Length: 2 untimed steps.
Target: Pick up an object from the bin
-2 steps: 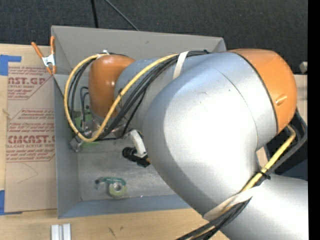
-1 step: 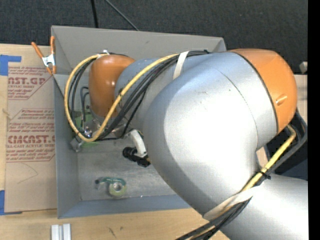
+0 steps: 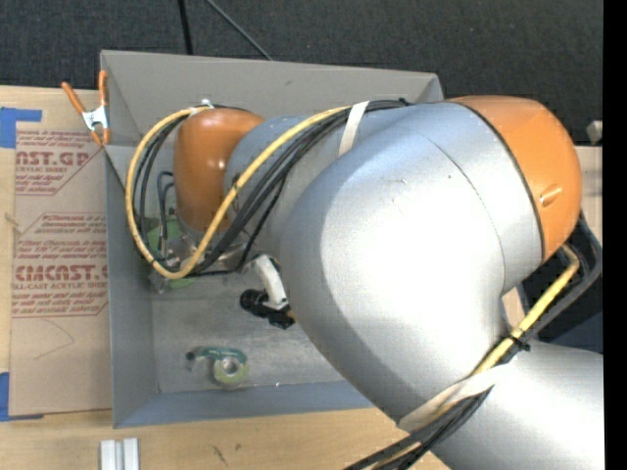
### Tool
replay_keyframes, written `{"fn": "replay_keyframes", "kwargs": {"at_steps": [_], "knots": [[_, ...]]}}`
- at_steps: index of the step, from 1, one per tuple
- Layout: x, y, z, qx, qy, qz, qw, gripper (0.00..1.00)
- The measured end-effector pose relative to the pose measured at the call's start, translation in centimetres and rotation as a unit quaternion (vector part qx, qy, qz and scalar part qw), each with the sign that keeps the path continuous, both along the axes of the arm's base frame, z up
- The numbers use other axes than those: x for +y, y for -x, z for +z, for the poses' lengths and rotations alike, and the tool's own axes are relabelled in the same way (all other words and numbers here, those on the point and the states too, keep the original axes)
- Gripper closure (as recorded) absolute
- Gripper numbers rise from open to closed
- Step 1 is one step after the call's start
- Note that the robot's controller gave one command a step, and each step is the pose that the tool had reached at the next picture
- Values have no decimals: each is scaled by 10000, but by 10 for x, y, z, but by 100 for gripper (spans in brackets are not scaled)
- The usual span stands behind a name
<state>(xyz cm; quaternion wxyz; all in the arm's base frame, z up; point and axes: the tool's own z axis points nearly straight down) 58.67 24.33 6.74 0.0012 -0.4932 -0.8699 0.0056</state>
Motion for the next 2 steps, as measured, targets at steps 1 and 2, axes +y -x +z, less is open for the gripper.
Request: {"fn": "replay_keyframes", "kwargs": {"at_steps": [1, 2], "knots": [[0, -1, 35, -47, -47, 3, 10000, 100], [1, -3, 123, -72, -59, 10, 10000, 100]]}}
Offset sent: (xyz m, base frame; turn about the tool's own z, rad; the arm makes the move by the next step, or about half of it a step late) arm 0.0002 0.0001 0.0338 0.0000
